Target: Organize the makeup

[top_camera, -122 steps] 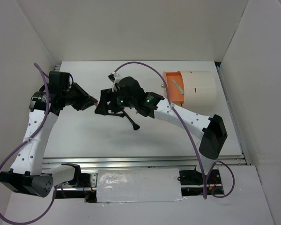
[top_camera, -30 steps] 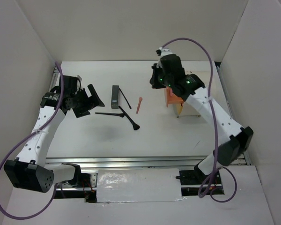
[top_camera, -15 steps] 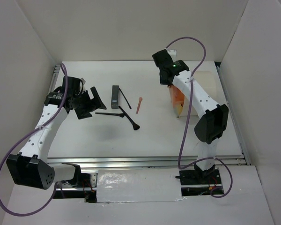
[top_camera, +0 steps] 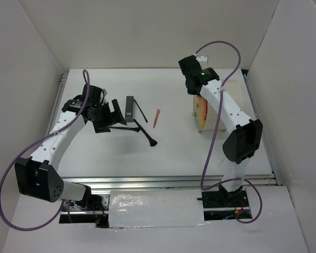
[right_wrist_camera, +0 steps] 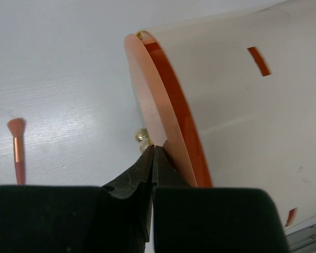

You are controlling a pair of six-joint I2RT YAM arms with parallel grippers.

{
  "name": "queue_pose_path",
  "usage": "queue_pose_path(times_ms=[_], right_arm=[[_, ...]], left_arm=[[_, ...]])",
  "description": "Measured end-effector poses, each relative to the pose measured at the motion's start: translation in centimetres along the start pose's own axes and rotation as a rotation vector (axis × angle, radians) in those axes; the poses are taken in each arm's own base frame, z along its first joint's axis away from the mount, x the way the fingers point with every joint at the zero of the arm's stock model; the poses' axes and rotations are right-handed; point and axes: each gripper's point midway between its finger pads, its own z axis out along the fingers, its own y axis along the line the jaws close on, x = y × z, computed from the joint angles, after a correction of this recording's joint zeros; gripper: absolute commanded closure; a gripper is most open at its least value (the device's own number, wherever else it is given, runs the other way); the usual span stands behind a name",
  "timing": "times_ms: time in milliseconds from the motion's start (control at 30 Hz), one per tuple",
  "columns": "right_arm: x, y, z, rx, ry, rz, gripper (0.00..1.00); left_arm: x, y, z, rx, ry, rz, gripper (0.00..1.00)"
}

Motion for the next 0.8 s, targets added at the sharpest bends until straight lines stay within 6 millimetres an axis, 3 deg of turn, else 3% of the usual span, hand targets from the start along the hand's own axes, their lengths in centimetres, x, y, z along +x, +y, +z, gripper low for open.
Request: queue_pose_path(times_ms=[200, 567, 667, 700, 800], right_arm=[[0.0, -1.3, 0.6, 0.048, -0.001, 0.008, 1.0], [-0.2, -1.0, 0.2, 0.023, 0.006, 0.036, 0.97], [-1.6, 0.3, -1.4, -0.082, -0.005, 0.088, 0.75], [-2.3, 0.6, -2.4, -0.125, -0.017, 0.109, 0.48], [-4.5, -0.1, -6.7, -0.237, -0.091, 0.179, 0.28]], left_arm=[[0.9, -1.9, 1.2, 0.018, 0.04, 0.054, 0.01], [0.5, -5.5, 2.1, 0.078, 0.042, 0.099, 0.0], [0.5, -7.7, 2.6, 0.161, 0.048, 0.102, 0.01], [0.4, -8.6, 2.8, 0.201, 0.049, 0.102, 0.01], [-0.1, -12.2, 4.2, 0.34, 0.055, 0.079, 0.01]])
